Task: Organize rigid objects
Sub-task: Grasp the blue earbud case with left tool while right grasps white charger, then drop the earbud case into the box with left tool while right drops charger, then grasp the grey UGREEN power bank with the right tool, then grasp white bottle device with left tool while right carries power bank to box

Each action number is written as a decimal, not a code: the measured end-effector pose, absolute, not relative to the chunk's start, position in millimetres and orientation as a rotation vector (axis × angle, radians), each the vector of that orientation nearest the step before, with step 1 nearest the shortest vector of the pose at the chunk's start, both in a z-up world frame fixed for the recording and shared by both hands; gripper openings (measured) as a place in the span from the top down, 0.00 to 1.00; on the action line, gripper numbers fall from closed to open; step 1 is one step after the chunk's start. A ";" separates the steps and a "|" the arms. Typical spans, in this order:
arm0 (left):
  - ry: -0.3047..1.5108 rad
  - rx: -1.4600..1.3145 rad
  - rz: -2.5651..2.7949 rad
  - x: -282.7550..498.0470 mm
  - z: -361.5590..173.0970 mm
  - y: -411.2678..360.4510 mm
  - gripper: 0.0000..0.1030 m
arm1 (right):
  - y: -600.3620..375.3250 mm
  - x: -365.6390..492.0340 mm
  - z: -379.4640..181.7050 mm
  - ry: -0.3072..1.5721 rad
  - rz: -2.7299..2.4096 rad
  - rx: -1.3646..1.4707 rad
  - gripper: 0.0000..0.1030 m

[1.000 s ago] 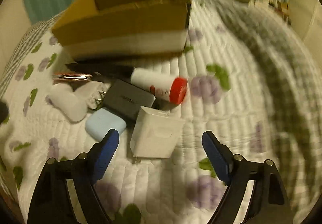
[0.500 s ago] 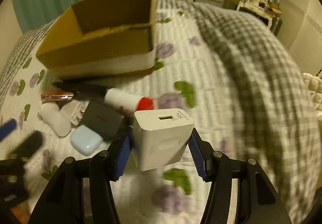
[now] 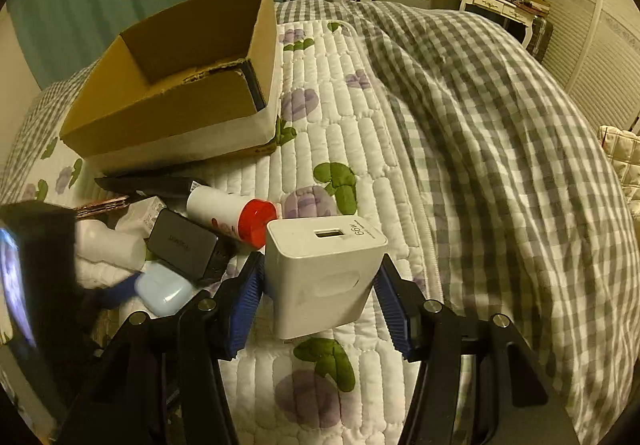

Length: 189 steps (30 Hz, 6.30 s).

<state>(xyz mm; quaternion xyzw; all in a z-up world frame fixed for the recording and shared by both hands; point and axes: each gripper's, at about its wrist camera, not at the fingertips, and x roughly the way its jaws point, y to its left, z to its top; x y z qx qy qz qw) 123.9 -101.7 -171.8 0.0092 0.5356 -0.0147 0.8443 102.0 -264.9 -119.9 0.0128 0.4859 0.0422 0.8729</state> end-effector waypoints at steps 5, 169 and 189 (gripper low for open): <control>1.058 -0.028 -0.092 100.1 -140.3 -90.7 0.44 | -259.9 103.0 -124.5 1.018 0.109 0.015 0.47; 0.751 0.108 -0.091 150.8 7.8 -9.9 0.02 | -218.0 132.1 -10.6 0.758 0.238 0.127 0.29; 0.755 0.117 -0.174 269.3 -61.9 -19.9 0.01 | -182.6 284.6 -41.2 0.817 0.435 0.011 0.27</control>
